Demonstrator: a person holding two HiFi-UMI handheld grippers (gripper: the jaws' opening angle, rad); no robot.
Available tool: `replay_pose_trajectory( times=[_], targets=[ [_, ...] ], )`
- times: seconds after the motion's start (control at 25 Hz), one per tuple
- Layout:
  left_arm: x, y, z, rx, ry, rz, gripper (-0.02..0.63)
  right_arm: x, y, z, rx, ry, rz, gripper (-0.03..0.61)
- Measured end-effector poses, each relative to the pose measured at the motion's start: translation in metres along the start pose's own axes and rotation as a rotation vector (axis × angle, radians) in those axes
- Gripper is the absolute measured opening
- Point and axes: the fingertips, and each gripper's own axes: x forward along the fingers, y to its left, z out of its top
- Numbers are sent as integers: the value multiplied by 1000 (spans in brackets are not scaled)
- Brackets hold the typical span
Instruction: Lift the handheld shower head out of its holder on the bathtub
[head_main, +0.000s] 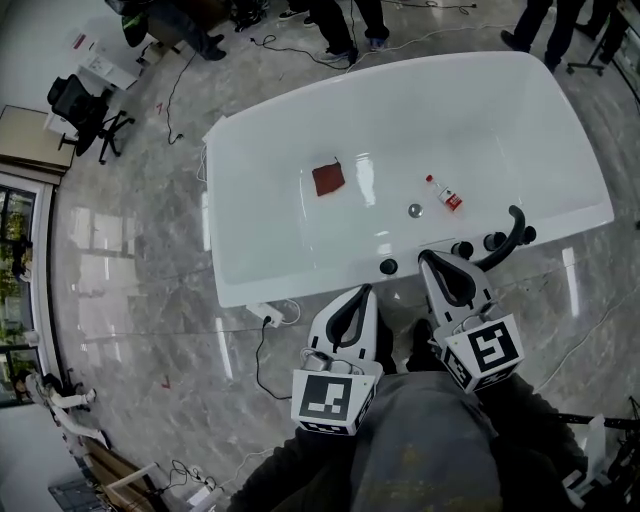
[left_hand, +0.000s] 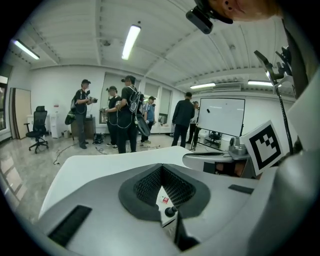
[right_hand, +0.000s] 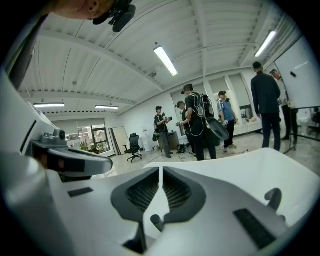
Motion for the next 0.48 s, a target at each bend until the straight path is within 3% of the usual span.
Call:
replay_pose_trajectory(
  times=[0.48],
  targets=[
    [17, 62, -13, -54, 11, -30, 3, 53, 22, -14, -23, 61, -13, 8]
  ],
)
